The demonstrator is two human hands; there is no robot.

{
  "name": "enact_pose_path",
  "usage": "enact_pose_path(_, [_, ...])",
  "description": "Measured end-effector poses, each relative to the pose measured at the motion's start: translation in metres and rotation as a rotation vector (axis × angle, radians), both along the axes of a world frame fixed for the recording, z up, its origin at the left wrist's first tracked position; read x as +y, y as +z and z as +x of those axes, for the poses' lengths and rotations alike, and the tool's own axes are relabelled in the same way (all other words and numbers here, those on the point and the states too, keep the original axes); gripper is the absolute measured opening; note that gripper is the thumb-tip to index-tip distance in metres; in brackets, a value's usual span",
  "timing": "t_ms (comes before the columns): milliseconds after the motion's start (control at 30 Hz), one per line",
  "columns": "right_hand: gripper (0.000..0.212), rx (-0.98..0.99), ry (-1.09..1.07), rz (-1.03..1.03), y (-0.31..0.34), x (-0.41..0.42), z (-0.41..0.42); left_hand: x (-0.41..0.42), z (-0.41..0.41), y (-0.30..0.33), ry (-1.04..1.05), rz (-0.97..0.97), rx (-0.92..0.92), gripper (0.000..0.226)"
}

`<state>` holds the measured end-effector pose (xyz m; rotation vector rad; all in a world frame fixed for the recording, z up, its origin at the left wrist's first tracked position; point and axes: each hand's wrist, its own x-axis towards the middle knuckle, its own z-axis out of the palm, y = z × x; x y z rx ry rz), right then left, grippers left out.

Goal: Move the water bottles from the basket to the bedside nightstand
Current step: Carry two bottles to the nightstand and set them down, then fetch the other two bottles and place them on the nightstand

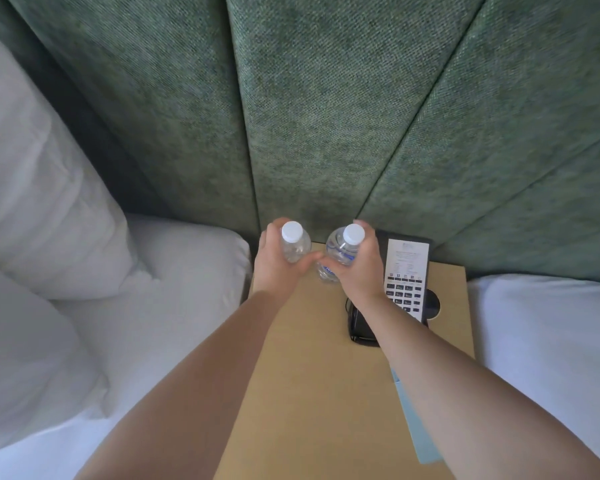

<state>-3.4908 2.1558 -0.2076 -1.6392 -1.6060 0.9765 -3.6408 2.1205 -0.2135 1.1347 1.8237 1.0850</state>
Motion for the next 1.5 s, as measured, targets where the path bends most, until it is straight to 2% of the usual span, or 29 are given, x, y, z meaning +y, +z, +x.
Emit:
enact_pose_path(100, [0.103,0.024,0.022,-0.052,0.012,-0.009,0.01,0.0,-0.002,0.008,-0.024,-0.09,-0.026,0.116])
enact_pose_path(167, [0.1,0.022,0.01,-0.076,0.019,-0.022,0.022,-0.007,-0.002,0.016,0.001,-0.151,-0.026,0.119])
enact_pose_path(300, [0.09,0.003,-0.043,-0.103,0.044,-0.06,0.049,-0.044,0.006,0.04,-0.021,-0.218,0.054,0.112])
enact_pose_path(367, [0.079,-0.058,-0.09,-0.089,0.062,-0.079,0.063,-0.066,0.011,0.056,-0.073,-0.209,0.151,0.098])
enact_pose_path(533, [0.048,-0.115,-0.123,-0.045,0.113,-0.137,0.104,-0.121,0.034,0.103,-0.254,-0.193,0.419,0.085])
enact_pose_path(633, [0.046,-0.191,-0.181,-0.004,0.13,-0.174,0.127,-0.146,0.059,0.125,-0.371,-0.135,0.501,0.076])
enact_pose_path(867, [0.046,-0.233,-0.443,-0.04,0.149,-0.258,0.174,-0.179,0.139,0.144,-0.682,-0.074,0.516,0.067])
enact_pose_path(1000, [0.048,-0.206,-0.711,-0.09,0.145,-0.314,0.207,-0.195,0.197,0.145,-0.916,0.013,0.541,0.059])
enact_pose_path(1167, [0.049,-0.185,-0.997,-0.161,0.151,-0.403,0.245,-0.233,0.274,0.15,-1.2,0.094,0.614,0.061])
enact_pose_path(1500, [0.051,-0.151,-1.508,-0.173,0.171,-0.606,0.31,-0.391,0.428,0.174,-1.693,0.282,0.599,0.064])
